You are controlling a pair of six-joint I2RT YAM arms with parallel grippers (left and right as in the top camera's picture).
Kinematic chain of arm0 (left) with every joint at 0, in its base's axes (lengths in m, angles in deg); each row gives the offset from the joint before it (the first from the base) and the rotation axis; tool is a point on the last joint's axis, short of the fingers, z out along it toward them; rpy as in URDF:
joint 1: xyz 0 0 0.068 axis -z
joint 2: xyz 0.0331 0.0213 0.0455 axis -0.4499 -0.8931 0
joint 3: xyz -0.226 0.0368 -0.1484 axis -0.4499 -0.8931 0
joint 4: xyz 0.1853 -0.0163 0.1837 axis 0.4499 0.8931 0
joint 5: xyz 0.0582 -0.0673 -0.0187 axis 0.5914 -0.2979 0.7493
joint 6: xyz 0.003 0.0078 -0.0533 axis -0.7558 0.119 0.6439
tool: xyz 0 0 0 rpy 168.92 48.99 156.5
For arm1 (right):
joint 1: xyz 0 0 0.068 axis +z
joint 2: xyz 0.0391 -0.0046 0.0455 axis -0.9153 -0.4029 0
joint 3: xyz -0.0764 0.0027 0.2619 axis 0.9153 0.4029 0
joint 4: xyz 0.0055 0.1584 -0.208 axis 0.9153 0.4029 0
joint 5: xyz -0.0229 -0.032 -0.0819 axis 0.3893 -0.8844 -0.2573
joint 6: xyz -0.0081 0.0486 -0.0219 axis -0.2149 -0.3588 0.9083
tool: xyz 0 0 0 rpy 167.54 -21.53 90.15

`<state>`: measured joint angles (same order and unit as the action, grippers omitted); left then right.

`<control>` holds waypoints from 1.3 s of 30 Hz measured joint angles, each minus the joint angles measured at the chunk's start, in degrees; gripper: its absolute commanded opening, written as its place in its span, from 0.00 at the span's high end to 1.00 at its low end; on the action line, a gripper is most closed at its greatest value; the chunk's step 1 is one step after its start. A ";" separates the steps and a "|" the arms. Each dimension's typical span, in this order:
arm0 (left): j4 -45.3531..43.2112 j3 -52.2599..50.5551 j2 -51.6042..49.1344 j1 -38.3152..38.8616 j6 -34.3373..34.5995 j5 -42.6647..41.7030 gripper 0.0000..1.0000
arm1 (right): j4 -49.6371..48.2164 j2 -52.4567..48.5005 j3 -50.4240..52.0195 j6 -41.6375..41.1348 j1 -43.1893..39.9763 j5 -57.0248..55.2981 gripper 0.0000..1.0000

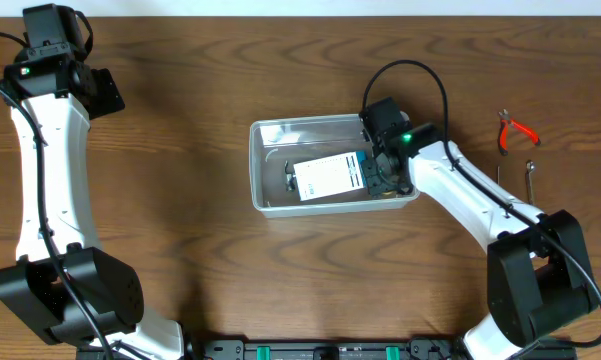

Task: Pack container
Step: 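Carry the screwdriver over the container and lower it inside, then open the right gripper and withdraw it to the right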

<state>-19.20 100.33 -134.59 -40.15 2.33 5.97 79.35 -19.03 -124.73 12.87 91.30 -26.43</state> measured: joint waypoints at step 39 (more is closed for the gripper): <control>0.02 0.00 0.00 0.00 0.00 0.00 0.02 | 15.02 -3.23 -23.93 10.62 -32.37 -2.36 0.47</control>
<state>-19.17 100.33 -134.59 -40.15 2.33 5.97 94.37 -22.26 -148.66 23.50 58.93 -28.79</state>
